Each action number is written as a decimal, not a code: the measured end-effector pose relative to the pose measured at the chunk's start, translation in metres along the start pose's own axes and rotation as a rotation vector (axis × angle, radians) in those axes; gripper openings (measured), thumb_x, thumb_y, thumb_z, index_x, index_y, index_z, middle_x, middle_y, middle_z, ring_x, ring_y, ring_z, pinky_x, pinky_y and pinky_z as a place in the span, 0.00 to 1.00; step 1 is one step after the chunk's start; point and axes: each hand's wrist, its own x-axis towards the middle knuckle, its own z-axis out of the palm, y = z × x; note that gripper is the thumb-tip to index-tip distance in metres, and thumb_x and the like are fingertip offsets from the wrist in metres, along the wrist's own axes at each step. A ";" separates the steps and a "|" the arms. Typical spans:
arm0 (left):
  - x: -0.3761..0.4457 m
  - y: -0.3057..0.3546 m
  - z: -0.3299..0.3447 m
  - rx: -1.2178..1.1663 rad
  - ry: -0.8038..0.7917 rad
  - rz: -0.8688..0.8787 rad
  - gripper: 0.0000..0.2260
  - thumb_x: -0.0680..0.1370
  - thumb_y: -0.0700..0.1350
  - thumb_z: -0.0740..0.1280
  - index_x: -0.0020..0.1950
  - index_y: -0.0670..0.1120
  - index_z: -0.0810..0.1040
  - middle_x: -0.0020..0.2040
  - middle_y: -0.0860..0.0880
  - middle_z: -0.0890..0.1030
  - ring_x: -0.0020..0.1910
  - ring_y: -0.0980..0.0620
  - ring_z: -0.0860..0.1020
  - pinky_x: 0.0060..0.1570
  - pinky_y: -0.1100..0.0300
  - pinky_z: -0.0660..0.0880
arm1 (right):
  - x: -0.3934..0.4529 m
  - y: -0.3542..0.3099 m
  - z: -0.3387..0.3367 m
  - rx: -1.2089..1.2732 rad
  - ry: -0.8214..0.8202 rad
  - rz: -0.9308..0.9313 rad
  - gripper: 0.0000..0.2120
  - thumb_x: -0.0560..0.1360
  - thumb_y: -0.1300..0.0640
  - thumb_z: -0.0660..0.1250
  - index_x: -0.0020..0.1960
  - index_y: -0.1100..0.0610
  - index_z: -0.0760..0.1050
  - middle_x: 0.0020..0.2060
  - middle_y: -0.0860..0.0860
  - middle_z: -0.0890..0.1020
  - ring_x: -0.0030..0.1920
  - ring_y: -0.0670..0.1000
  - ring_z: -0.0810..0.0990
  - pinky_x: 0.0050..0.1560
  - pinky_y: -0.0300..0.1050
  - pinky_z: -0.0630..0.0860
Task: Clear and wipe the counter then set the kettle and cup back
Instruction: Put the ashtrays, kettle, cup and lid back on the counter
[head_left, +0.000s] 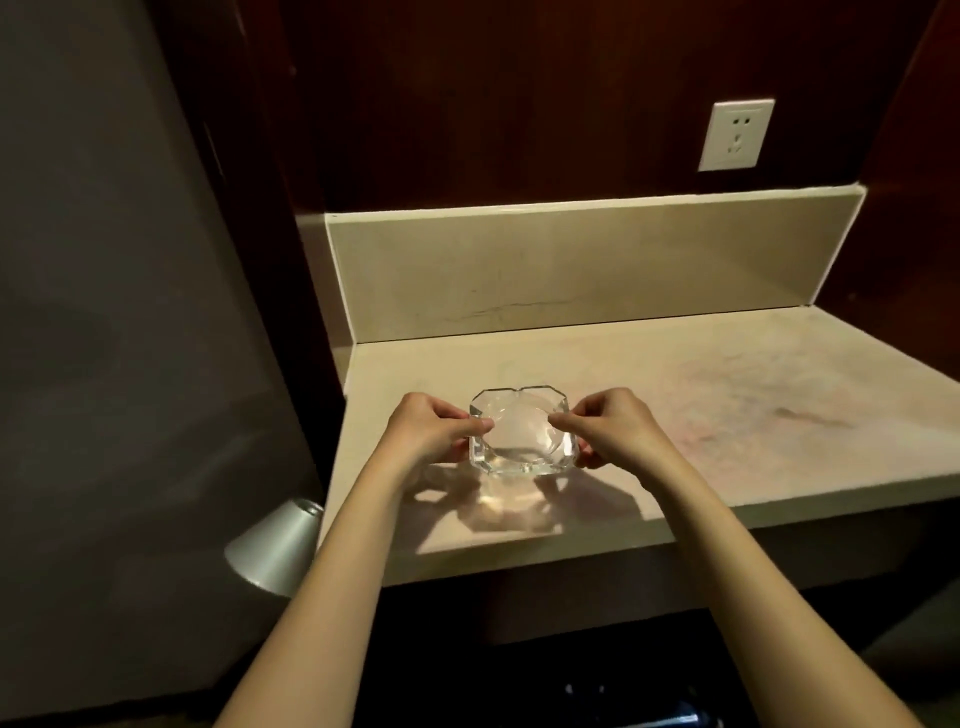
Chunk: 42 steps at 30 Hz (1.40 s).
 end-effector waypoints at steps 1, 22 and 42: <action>0.013 0.002 0.004 0.007 0.005 -0.005 0.10 0.68 0.41 0.77 0.43 0.37 0.82 0.34 0.46 0.80 0.28 0.53 0.77 0.33 0.62 0.77 | 0.013 0.001 0.000 -0.015 0.015 0.006 0.13 0.72 0.55 0.73 0.36 0.64 0.79 0.23 0.52 0.76 0.22 0.49 0.77 0.31 0.45 0.77; 0.140 0.006 0.039 0.245 0.036 -0.038 0.13 0.66 0.46 0.79 0.29 0.43 0.79 0.27 0.45 0.80 0.26 0.47 0.79 0.39 0.52 0.82 | 0.148 0.034 0.019 -0.328 0.123 0.116 0.10 0.71 0.48 0.70 0.39 0.54 0.78 0.44 0.57 0.83 0.49 0.58 0.80 0.43 0.42 0.68; -0.100 -0.047 -0.069 -0.132 0.001 0.032 0.10 0.73 0.42 0.72 0.52 0.41 0.80 0.42 0.48 0.84 0.43 0.52 0.84 0.45 0.58 0.81 | -0.076 -0.008 0.056 0.265 -0.352 -0.144 0.05 0.76 0.57 0.67 0.46 0.59 0.79 0.35 0.53 0.83 0.33 0.46 0.81 0.31 0.36 0.74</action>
